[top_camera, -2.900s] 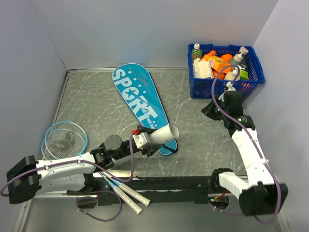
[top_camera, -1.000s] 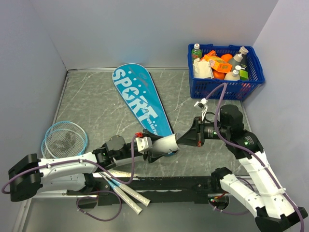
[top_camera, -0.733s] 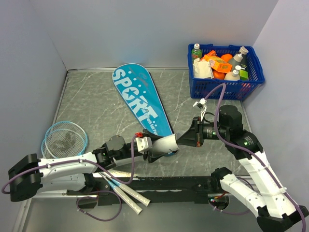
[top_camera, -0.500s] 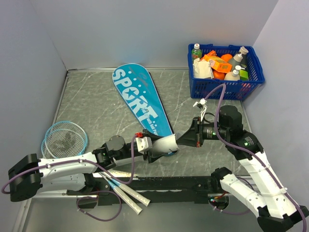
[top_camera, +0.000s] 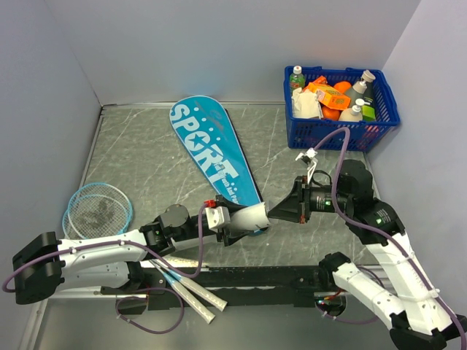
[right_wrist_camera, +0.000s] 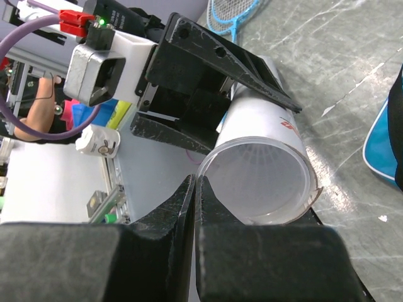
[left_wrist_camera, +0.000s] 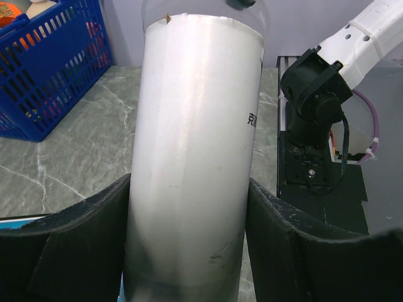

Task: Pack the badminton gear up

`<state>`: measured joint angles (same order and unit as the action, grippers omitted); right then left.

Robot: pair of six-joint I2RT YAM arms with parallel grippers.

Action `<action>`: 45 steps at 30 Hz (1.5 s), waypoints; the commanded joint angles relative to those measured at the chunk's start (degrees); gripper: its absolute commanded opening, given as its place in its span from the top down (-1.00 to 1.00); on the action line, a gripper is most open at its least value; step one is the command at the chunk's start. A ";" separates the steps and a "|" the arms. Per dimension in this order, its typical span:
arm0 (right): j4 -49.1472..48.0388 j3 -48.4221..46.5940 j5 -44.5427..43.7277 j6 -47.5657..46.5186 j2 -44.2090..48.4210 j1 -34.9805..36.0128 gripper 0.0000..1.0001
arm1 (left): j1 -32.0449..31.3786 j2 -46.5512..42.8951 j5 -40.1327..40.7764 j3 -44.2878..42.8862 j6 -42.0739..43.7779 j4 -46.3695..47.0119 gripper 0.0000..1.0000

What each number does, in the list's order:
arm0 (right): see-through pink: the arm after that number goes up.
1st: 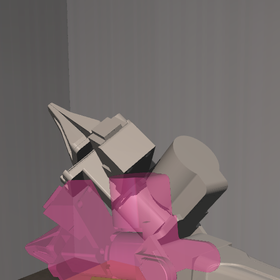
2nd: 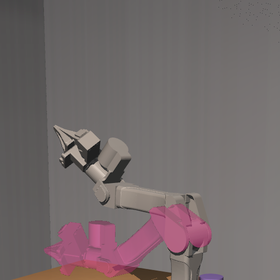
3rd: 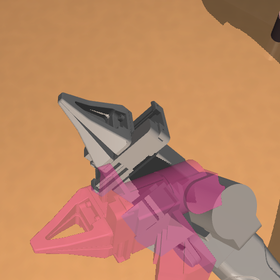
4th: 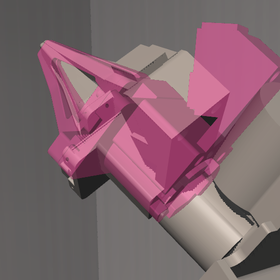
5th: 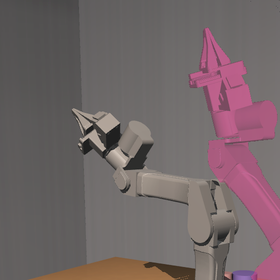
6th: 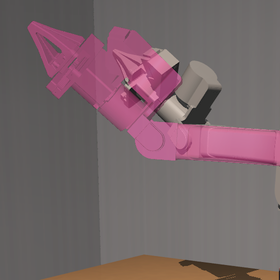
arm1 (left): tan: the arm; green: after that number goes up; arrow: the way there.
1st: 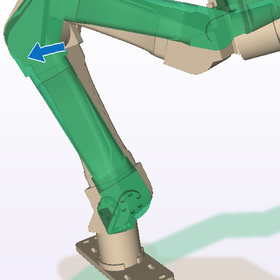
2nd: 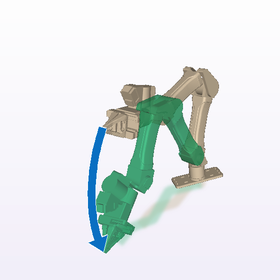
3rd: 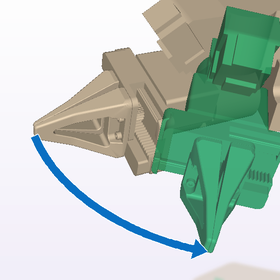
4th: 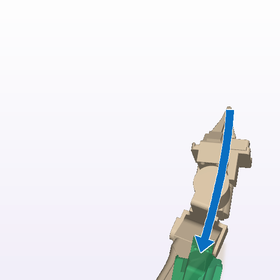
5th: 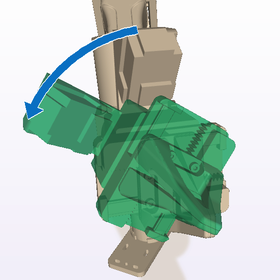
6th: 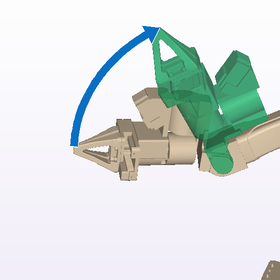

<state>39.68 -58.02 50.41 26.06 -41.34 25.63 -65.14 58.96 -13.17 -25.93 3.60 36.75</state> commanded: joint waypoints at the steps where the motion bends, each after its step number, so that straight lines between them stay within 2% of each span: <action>1: 0.40 -2.19 0.04 -0.22 0.82 0.48 0.89 | -0.60 -0.07 -0.45 0.71 -4.30 3.15 0.98; 45: -1.27 1.77 -1.19 0.04 -0.05 2.23 0.85 | -1.04 0.63 0.07 0.45 -4.21 3.50 0.98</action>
<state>39.79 -56.66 49.10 25.91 -41.80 26.92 -65.63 59.02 -13.02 -25.93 3.60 36.84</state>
